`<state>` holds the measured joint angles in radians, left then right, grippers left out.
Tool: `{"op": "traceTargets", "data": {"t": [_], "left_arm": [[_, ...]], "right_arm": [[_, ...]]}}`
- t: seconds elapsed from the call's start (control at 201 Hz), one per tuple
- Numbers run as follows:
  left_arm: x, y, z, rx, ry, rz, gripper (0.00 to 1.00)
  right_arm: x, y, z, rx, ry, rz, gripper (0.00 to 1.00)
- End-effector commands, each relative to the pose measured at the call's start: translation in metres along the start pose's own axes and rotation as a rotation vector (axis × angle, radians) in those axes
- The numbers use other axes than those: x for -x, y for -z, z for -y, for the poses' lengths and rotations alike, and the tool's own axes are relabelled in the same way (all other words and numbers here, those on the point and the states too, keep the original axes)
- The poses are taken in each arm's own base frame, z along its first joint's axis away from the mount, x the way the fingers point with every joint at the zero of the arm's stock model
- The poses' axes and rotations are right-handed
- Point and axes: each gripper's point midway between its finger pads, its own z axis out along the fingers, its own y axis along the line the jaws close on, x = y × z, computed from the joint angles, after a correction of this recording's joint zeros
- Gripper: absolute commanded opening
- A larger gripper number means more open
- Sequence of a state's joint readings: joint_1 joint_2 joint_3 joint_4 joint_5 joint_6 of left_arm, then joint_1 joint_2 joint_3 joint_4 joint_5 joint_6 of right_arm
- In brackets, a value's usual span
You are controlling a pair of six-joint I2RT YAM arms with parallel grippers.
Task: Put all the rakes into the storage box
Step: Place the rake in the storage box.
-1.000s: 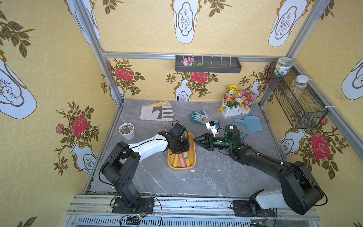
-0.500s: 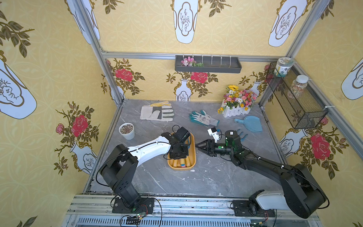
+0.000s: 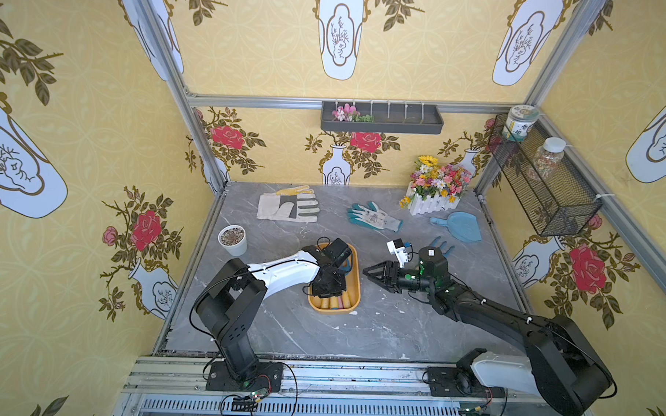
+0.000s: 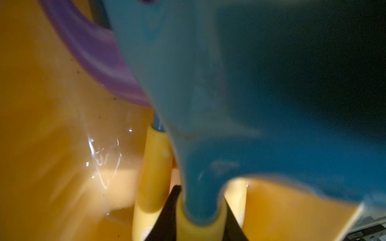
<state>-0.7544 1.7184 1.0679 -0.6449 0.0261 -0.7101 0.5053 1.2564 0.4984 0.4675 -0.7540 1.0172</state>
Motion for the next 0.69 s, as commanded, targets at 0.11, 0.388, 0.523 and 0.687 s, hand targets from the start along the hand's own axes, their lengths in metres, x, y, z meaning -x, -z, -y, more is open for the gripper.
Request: {"op": "traceTargets", "data": {"t": [0.11,0.388,0.523,0.687], "left_arm": [[0.003,0.009,0.008,0.012,-0.027,-0.014,0.50],[0.025,0.045,0.027,0.022,-0.040,0.057,0.64],[0.037,0.062,0.032,0.023,-0.038,0.113,0.65],[0.063,0.091,0.044,-0.044,-0.033,0.281,0.66]], "right_arm": [[0.002,0.002,-0.004,-0.010,0.038,0.022,0.57],[0.011,-0.003,-0.007,-0.017,0.048,0.024,0.57],[0.020,-0.004,0.002,-0.098,0.050,0.043,0.57],[0.044,0.023,0.053,-0.482,0.044,0.176,0.59]]}}
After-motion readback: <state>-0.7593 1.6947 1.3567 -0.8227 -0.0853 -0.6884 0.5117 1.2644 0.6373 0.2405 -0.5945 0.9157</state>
